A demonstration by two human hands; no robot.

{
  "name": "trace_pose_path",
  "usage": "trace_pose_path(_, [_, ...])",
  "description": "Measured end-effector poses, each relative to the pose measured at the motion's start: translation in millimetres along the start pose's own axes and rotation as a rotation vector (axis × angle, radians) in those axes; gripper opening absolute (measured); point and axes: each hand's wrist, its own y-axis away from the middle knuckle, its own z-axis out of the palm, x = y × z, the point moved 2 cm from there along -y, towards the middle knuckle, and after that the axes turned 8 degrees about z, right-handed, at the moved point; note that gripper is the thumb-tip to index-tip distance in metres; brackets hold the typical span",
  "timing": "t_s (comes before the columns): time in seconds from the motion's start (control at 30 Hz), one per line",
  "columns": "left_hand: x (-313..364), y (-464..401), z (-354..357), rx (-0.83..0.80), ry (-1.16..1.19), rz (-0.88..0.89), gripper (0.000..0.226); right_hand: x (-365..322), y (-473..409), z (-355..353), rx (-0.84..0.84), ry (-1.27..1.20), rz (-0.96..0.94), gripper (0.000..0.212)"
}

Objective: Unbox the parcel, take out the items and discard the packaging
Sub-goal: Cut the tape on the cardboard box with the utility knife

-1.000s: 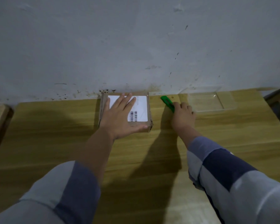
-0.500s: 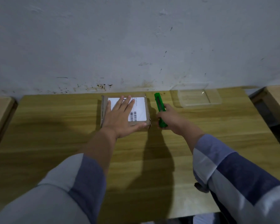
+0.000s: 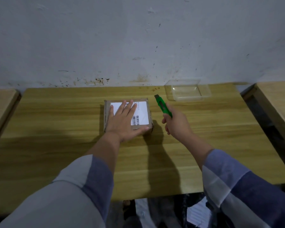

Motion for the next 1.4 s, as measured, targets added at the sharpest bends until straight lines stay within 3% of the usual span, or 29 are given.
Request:
trace_pose_path(0.23, [-2,-2,2,-0.001,0.006,-0.015,0.102,-13,11,16,0.063,0.378,-0.151,0.05])
trace_pose_path(0.53, [-3,-1,2,0.007,0.003,-0.002,0.096,-24,11,20,0.073,0.359,-0.134,0.048])
trace_pose_path(1.0, [-1,-1,0,-0.002,0.005,-0.014,0.115,-44,5,31,0.031,0.521,-0.07,0.051])
trace_pose_path(1.17, [-3,-2,2,0.0,-0.009,-0.005,0.107,-44,5,25,-0.025,0.572,-0.064,0.055])
trace_pose_path(1.4, [-2,-5,4,-0.022,-0.031,-0.02,0.102,-38,42,8,-0.075,0.564,-0.068,0.045])
